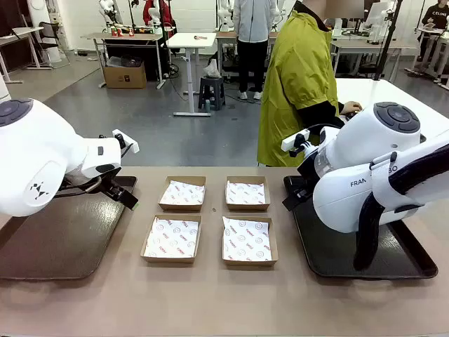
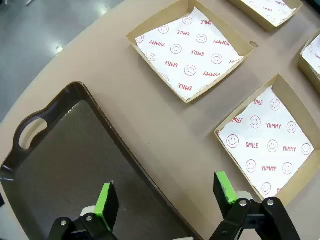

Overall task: Individually package the donuts and arrange them on the tray.
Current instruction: Pick up one Paper togo box.

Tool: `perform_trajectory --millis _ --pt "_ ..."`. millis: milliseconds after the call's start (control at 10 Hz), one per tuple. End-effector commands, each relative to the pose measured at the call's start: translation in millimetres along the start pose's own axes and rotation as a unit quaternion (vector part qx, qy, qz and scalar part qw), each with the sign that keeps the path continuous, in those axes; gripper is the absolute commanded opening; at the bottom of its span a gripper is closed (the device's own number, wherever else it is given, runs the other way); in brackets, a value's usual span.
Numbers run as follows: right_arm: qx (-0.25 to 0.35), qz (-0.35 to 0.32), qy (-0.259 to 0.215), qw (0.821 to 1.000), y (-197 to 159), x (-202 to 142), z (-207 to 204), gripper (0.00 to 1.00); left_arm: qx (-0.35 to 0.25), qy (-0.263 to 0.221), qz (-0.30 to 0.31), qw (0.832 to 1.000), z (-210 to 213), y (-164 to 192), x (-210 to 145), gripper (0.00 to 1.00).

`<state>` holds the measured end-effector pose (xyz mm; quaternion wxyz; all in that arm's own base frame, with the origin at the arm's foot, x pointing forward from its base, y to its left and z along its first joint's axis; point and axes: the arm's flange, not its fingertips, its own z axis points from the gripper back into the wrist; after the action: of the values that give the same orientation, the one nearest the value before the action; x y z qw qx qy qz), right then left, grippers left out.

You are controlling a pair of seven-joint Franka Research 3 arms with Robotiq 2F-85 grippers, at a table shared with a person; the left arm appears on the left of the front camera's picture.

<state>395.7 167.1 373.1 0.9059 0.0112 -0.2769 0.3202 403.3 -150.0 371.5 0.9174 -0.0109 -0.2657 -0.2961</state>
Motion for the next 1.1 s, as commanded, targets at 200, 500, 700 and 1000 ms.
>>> perform_trajectory --millis 200,500,700,1000 --pt "0.000 0.000 0.000 1.000 0.0 0.0 0.0 1.00 0.000 0.000 0.000 1.000 0.0 -0.1 0.0 1.00" --pt "0.000 0.000 0.000 1.000 0.0 0.0 0.0 1.00 0.000 0.000 0.000 1.000 0.0 -0.1 0.0 1.00" --pt "0.000 0.000 0.000 1.000 0.0 0.0 0.0 1.00 0.000 0.000 0.000 1.000 0.0 -0.1 0.0 1.00" --pt "0.000 0.000 0.000 1.000 0.0 0.0 0.0 1.00 0.000 0.000 0.000 1.000 0.0 -0.1 0.0 1.00"
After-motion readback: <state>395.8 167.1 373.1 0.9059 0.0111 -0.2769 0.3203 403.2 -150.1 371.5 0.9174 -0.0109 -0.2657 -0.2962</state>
